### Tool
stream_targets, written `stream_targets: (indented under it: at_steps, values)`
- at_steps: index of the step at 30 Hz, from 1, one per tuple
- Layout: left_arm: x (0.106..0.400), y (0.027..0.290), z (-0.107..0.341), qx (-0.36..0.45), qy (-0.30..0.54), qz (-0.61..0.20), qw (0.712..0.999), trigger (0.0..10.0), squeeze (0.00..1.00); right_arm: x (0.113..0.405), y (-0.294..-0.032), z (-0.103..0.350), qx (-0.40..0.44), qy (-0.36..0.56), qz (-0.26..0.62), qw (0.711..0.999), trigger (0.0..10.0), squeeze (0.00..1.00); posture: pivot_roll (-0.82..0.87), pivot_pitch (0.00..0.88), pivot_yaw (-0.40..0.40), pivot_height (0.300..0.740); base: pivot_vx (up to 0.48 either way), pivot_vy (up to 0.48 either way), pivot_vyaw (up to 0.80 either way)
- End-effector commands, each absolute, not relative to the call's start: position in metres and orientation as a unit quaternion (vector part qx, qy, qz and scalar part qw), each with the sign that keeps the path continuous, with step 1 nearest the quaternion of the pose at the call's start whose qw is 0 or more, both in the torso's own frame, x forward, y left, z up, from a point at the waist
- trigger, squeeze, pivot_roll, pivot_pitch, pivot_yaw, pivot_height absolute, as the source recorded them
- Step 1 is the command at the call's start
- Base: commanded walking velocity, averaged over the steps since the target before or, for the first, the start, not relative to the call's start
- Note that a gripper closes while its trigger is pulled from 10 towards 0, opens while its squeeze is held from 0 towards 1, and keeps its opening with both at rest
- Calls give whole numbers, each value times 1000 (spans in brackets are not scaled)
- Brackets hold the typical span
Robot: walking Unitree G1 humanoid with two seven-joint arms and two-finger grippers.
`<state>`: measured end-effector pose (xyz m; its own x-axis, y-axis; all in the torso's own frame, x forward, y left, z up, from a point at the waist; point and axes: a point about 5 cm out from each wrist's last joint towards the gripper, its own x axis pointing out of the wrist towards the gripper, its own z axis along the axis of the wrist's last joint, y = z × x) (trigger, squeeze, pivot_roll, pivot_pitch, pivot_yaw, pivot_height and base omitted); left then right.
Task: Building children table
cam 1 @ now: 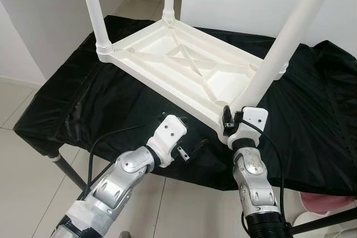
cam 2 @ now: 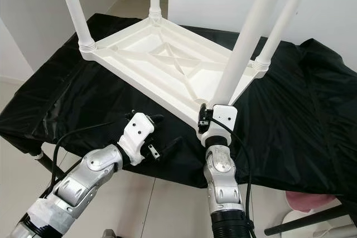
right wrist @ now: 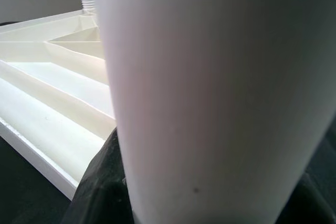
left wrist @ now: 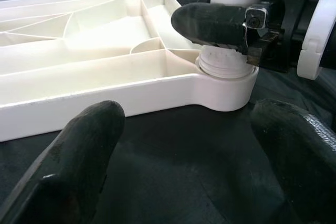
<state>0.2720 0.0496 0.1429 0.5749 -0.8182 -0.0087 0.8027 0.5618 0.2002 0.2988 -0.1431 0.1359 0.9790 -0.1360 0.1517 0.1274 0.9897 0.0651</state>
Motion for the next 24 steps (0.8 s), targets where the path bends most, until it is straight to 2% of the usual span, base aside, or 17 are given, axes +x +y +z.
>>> stream_targets:
  at_steps: [1,2,3,4,5,6,13,14,17,18,19,20,21,22,24]
  values:
    - [267,45,141,97,-34,-516,851,10000,0,294,-155,119,28,-35,-106,993,10000,0,4,78,-16,740,0,0,0]
    - [266,45,141,97,-34,-516,851,10000,0,294,-157,120,30,-36,-110,993,10000,0,4,78,-18,740,0,0,0]
    - [265,44,140,96,-33,-516,851,10000,0,295,-158,121,27,-37,-109,993,10000,106,4,78,-21,740,0,0,0]
    - [265,44,140,96,-33,-516,851,10000,0,295,-158,121,27,-37,-109,993,10000,106,4,78,-21,740,0,0,0]
    - [265,44,140,96,-33,-516,851,10000,0,295,-159,122,27,-41,-106,993,10000,498,4,78,-21,740,0,0,0]
    - [265,44,140,96,-34,-514,852,10000,0,296,-159,126,23,-52,-90,994,10000,1000,4,77,-23,740,0,0,0]
    - [266,43,141,95,-35,-513,853,10000,0,298,-159,132,22,-64,-61,996,10000,1000,2,77,-30,740,0,0,0]
    - [266,43,141,93,-36,-511,854,10000,0,300,-159,137,22,-74,-26,997,10000,1000,5,77,-34,740,0,0,0]
    - [266,43,141,92,-36,-510,854,10000,0,300,-160,139,23,-76,-11,997,10000,1000,5,77,-34,740,0,0,0]
    - [266,43,141,92,-36,-509,855,10000,0,300,-161,139,19,-76,0,997,10000,820,7,78,-37,740,0,0,0]
    - [265,43,141,92,-36,-509,855,10000,0,301,-161,140,15,-76,7,997,10000,820,7,78,-37,740,0,0,0]
    - [265,43,141,91,-36,-508,856,10000,0,302,-164,142,11,-76,36,996,10000,0,6,80,-37,740,0,0,0]
    - [265,43,141,91,-36,-508,856,10000,0,302,-164,142,11,-76,36,996,10000,0,6,80,-37,740,0,0,0]
    - [264,44,140,91,-35,-508,856,10000,0,305,-170,146,-5,-74,103,992,10000,0,5,80,-35,740,0,0,0]
    - [264,44,140,91,-35,-508,856,10000,0,306,-173,148,-11,-72,127,989,10000,0,5,80,-35,740,0,0,0]
